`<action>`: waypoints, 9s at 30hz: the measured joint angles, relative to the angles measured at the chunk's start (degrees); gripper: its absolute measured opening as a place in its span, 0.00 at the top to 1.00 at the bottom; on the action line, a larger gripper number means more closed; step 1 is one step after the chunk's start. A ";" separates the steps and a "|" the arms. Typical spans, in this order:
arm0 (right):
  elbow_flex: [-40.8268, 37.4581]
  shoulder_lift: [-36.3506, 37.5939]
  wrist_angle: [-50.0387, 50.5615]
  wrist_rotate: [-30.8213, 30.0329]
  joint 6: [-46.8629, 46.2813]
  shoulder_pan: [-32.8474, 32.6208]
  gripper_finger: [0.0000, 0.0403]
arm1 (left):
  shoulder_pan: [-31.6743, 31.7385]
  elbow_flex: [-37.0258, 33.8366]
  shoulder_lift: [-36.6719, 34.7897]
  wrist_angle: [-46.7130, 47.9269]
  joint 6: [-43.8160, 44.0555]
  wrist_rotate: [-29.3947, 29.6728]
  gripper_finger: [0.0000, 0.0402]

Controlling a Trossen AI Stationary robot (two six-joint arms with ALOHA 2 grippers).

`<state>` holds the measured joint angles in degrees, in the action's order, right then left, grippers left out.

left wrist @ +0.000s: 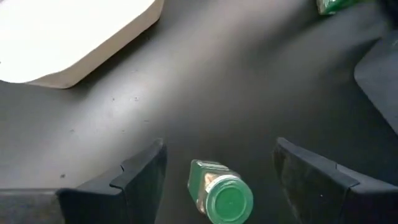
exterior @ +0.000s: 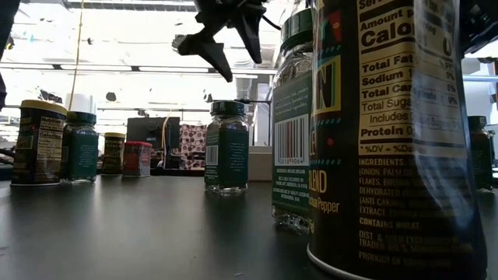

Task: Sort spices by type
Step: Put the middle green seasoning bottle into the white bin

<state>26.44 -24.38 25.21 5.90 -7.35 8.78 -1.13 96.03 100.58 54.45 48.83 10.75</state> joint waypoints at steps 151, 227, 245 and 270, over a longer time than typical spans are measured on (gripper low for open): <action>0.00 -0.02 1.18 -2.87 1.48 0.24 0.29 | -4.55 9.62 21.29 11.98 79.57 -13.51 0.33; 0.00 -12.76 -10.77 -16.82 -4.68 3.04 0.29 | 35.23 32.49 22.36 26.54 -78.17 -15.11 0.50; 0.00 -12.74 -14.26 -20.60 -4.32 3.01 0.29 | 34.46 22.04 22.38 14.98 -83.73 -14.74 0.49; 0.00 -12.74 -15.01 -21.06 -4.80 3.06 0.29 | 34.29 18.56 26.01 12.55 -89.79 -9.97 0.49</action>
<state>26.44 -37.12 10.20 -15.16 -12.15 11.84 33.17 114.59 126.58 67.01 -40.96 0.78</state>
